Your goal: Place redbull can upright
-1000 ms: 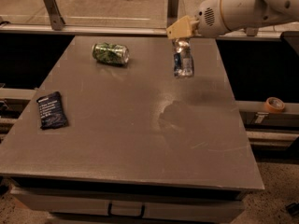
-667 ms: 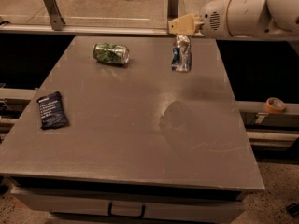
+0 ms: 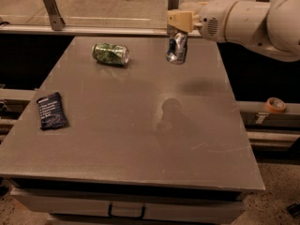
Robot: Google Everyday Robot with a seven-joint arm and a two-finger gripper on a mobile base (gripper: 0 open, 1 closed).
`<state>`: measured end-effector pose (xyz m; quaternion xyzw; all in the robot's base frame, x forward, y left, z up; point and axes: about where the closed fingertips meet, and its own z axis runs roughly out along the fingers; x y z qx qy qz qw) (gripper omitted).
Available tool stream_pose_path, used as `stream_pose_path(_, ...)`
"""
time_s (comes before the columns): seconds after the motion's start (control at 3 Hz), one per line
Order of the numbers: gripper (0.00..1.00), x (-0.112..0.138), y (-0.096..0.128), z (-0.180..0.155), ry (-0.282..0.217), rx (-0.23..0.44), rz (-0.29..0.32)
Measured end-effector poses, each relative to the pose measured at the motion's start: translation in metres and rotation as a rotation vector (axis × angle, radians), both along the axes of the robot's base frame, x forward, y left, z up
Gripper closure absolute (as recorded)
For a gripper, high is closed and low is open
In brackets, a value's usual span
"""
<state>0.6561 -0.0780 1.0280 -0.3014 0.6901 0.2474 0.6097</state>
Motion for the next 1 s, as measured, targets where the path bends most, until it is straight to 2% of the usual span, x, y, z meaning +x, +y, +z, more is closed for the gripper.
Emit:
stream_pose_path(0.33,1.0,0.0,0.003,0.0,0.001,-0.001,0.005)
stream_pose_path(0.67,1.0,-0.003,0.006,-0.004,-0.061,-0.071,0.037)
stream_pose_path(1.0,1.0,-0.011,0.007,-0.016,-0.186,-0.186,0.128)
